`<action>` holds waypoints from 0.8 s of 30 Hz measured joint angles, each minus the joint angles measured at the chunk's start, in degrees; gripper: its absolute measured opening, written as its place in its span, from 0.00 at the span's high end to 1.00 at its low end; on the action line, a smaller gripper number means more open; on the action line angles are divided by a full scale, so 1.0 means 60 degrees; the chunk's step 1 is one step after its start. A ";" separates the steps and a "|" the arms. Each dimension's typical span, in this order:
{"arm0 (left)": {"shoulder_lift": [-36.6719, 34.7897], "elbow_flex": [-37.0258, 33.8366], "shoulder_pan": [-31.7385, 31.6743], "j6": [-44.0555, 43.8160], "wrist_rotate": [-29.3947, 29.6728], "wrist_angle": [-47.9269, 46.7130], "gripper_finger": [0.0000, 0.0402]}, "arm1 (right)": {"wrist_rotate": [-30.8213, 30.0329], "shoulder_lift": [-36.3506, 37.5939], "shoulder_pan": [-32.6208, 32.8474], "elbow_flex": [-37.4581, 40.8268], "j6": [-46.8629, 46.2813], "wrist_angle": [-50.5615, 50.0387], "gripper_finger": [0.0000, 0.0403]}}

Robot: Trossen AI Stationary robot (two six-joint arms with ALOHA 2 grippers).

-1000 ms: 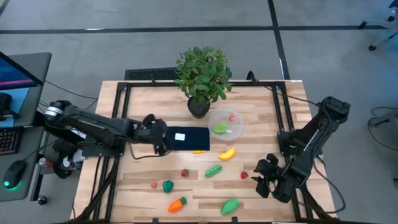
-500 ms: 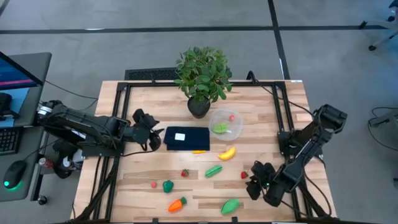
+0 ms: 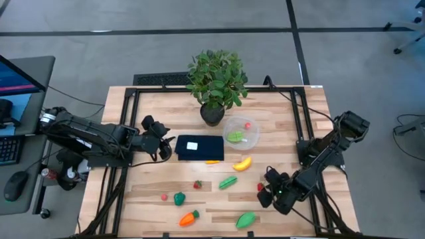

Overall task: Pick and placing Produce into tupperware
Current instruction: Put the red strawberry into the transparent container

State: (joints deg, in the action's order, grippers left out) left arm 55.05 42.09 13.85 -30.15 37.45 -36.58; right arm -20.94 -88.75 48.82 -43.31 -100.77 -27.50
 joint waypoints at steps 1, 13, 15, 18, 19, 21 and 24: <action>0.0000 0.0000 0.0000 -0.0003 0.0004 0.0000 0.55 | 0.0017 0.0000 -0.0050 0.0000 0.0005 -0.0048 0.37; 0.0004 0.0000 0.0000 -0.0043 0.0018 -0.0002 0.55 | 0.0593 -0.0098 -0.0656 0.0000 0.0421 -0.0234 0.37; 0.0004 0.0000 0.0000 -0.0044 0.0022 0.0000 0.55 | 0.0600 -0.0098 -0.0679 0.0000 0.0450 -0.0281 0.37; 0.0004 0.0000 0.0000 -0.0044 0.0038 0.0000 0.55 | 0.0606 -0.0098 -0.0741 0.0000 0.0487 -0.0478 0.37; 0.0007 0.0000 0.0000 -0.0044 0.0067 -0.0004 0.55 | 0.0626 -0.0098 -0.0765 0.0000 0.0499 -0.0507 0.37; 0.0006 0.0000 0.0000 -0.0044 0.0087 0.0000 0.55 | 0.0690 -0.0098 -0.0824 0.0000 0.0533 -0.0608 0.37; 0.0004 0.0000 0.0000 -0.0044 0.0142 0.0000 0.55 | 0.0701 -0.0098 -0.0920 0.0000 0.0563 -0.0630 0.37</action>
State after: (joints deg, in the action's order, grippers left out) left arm 55.07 42.09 13.85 -30.41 38.30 -36.58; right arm -16.73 -89.34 43.31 -43.31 -97.39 -31.28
